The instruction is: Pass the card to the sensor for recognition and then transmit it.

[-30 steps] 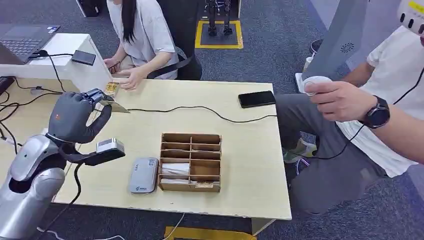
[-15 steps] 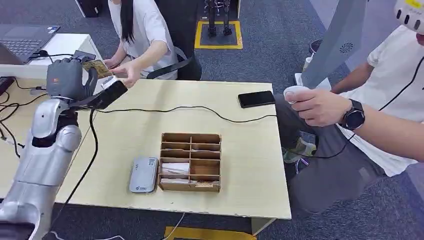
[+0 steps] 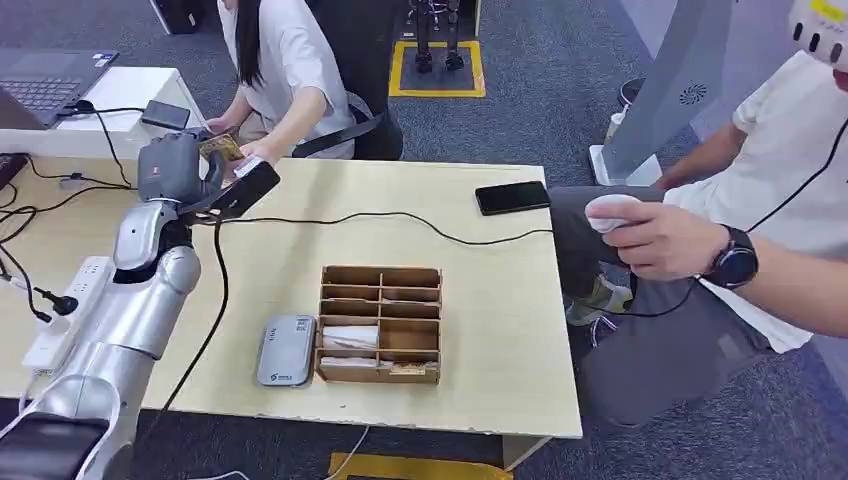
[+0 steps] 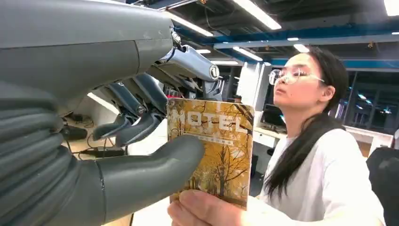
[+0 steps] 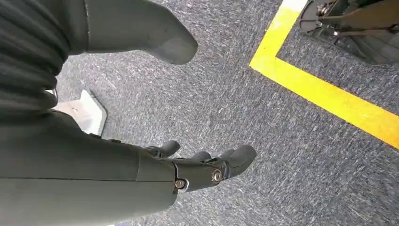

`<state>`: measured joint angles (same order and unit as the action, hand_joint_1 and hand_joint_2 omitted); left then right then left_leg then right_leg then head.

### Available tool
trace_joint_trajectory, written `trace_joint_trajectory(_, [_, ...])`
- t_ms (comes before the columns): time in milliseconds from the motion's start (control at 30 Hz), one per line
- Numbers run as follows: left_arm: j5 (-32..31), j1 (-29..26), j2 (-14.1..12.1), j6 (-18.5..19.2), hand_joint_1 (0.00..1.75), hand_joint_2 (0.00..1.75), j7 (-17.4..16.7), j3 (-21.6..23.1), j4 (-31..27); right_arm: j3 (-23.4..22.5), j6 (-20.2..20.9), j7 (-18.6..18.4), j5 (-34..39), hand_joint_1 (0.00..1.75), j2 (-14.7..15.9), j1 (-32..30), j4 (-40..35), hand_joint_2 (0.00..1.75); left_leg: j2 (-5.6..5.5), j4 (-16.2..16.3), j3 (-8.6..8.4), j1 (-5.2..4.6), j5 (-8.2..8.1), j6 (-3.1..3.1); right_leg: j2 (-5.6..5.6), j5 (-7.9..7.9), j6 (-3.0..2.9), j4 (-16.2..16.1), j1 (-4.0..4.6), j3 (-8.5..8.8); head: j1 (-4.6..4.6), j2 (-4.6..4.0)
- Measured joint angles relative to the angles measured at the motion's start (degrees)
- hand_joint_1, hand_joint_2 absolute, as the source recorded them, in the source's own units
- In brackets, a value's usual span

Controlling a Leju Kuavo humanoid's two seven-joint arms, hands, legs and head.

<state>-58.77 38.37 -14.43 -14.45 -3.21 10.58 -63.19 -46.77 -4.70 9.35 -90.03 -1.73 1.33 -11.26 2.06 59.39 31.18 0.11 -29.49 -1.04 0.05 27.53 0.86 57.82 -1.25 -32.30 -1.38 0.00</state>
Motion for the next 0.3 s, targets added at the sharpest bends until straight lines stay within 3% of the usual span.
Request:
trace_joint_trajectory(167, [-0.8,-0.3,-0.3,-0.8,0.0,1.75,1.2,0.0,0.6,0.0,-0.2,0.6,0.1,0.0,0.0,0.0,0.0,1.75,-0.02,0.0,0.06,0.0,0.0,0.0,-0.02,0.0,0.0,0.0,-0.01,0.01,0.0,0.0])
trace_joint_trajectory(300, [-0.4,-3.8,-3.0,-6.2,0.0,1.75,2.2,-0.3,-0.4,0.0,-0.3,0.4,0.6,0.0,0.0,-0.2,0.0,1.75,0.07,0.0,0.04,0.0,-0.01,0.0,0.05,0.01,0.0,0.0,-0.01,0.0,-0.02,0.0])
